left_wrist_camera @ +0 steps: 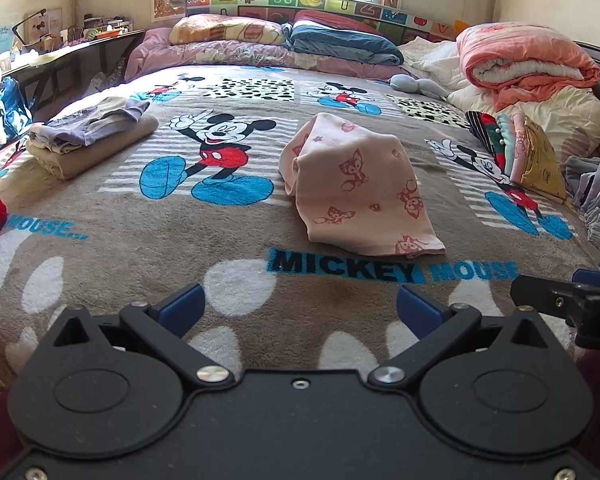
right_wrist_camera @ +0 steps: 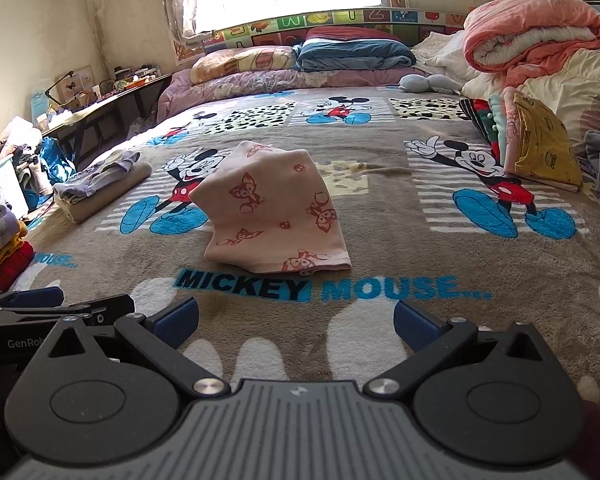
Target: Fold clothes
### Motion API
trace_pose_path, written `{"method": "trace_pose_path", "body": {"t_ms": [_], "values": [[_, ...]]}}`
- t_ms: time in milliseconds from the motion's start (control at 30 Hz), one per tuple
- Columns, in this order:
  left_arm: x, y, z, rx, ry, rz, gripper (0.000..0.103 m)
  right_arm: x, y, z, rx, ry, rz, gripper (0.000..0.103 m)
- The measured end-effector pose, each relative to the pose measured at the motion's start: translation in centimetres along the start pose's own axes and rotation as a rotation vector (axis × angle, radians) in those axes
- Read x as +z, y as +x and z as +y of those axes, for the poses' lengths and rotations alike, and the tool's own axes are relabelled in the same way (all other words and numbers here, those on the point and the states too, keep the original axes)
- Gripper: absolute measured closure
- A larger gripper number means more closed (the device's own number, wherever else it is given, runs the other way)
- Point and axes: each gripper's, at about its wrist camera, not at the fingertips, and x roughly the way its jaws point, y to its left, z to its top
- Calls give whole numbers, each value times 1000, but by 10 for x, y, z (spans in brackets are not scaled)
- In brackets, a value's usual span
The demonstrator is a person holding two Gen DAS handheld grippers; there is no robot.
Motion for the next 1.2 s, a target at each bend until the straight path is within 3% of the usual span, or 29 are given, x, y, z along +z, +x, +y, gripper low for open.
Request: {"method": "trace_pose_path", "body": {"t_ms": [867,1200], "values": [[-1,4,-2,-4,1,9,0,-2,5,-3,17,12,19,0],[-2,19,0,-21,-16,40,0,-4,13,-10,105,44,-2,0]]}}
